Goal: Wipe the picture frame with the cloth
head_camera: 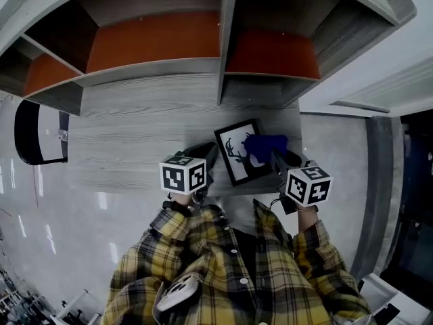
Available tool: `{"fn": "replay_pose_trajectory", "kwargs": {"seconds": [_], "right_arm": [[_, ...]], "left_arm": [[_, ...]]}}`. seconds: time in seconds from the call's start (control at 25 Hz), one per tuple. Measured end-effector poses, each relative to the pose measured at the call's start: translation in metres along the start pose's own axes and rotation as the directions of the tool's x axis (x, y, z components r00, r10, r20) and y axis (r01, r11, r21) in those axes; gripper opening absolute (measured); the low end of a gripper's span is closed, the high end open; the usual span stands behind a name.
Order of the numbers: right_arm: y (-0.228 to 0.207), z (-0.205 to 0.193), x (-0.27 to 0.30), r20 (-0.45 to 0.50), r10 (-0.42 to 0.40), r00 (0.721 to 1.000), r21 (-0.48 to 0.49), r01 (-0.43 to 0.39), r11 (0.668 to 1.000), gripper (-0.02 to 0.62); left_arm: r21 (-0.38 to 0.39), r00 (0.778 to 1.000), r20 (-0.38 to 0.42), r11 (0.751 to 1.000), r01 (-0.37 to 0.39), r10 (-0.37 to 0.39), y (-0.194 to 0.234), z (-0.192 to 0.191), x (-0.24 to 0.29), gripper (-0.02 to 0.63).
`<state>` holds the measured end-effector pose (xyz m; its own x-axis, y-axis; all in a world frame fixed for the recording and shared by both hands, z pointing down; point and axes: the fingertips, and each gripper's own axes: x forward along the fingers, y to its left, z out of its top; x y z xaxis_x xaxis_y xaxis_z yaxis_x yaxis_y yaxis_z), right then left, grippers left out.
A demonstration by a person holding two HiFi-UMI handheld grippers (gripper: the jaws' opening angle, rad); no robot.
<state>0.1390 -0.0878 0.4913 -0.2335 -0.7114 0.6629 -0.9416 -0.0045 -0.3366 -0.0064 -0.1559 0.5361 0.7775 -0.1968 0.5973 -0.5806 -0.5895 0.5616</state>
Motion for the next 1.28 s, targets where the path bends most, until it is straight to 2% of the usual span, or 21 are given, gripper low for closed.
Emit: {"fn": "replay_pose_trajectory", "kwargs": {"seconds": [0.12,0.32,0.56,0.64,0.8,1.28], "right_arm": [[0.023,0.038,-0.006,0.079,0.047,0.996,-0.048,-0.044,0.998,0.041],[0.056,0.091,-0.026,0.194,0.112,0.975,-0.133,-0.087,0.987,0.041],[0.090,0.137,-0.048,0.304,0.150,0.941,-0.277,-0.063,0.959,0.041],[0.097,0.145,-0.054,0.324,0.160,0.932,-0.313,-0.054,0.948,0.041],[0.105,0.155,-0.060,0.353,0.185,0.917,-0.325,-0.065,0.943,0.041],[0.110,0.164,-0.063,0.380,0.174,0.909,-0.331,-0.042,0.943,0.041]], "left_arm": [[0.039,0.996,0.075,0.998,0.042,-0.045,-0.019,0.036,-0.014,0.007],[0.116,0.978,0.160,0.987,0.113,-0.131,-0.060,0.079,-0.038,0.005],[0.219,0.944,0.257,0.963,0.153,-0.209,-0.100,0.118,-0.067,0.005],[0.248,0.932,0.283,0.956,0.154,-0.224,-0.109,0.128,-0.074,0.005],[0.292,0.918,0.311,0.944,0.153,-0.245,-0.120,0.142,-0.085,0.005],[0.312,0.909,0.324,0.937,0.159,-0.262,-0.123,0.151,-0.094,0.005]]}}
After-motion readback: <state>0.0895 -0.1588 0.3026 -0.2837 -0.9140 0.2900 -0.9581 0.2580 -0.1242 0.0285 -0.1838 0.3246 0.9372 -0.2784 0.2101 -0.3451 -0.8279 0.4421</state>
